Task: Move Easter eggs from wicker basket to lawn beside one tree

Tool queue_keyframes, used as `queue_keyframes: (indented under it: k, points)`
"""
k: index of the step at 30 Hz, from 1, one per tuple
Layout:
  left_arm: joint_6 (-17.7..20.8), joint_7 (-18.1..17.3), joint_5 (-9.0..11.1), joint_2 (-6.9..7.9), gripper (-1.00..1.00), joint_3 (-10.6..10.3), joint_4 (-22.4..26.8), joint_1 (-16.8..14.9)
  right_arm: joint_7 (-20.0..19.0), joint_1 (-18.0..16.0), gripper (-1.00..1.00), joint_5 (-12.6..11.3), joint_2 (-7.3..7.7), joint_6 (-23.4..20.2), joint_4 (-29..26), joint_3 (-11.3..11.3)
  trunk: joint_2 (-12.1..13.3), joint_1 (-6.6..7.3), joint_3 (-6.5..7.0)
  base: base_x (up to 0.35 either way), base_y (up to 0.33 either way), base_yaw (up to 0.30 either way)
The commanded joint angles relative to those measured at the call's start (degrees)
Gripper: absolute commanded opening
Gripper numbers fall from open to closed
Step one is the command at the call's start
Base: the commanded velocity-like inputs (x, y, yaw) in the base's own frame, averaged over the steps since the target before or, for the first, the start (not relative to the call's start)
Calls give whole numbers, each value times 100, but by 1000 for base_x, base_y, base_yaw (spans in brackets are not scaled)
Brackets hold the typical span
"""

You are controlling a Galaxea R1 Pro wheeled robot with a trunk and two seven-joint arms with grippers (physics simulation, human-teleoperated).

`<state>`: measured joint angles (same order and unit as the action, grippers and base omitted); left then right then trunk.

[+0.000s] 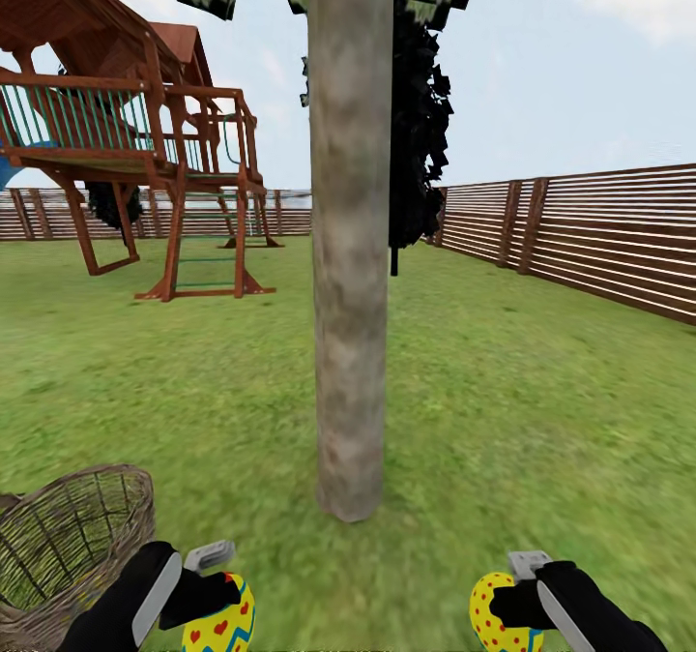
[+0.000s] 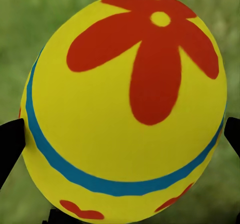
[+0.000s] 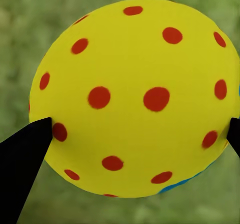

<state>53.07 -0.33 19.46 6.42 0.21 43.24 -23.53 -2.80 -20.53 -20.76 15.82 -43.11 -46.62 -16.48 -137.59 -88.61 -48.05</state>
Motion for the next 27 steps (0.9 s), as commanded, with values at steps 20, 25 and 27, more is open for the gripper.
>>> queue_keyframes:
  k: [20,25,27]
  points:
    - [20,293,6,228,-100,54,46,-3,-15,-4,-100,16,121,-13,3,-14,-573,-322,-391,0,0,0]
    - [20,350,14,468,-100,110,44,-3,-12,-4,-100,14,198,-13,3,-7,-580,-335,-502,0,0,0]
    - [20,349,16,451,-100,111,38,-3,-11,-4,-100,22,224,-13,3,-12,-583,-340,-546,0,0,0]
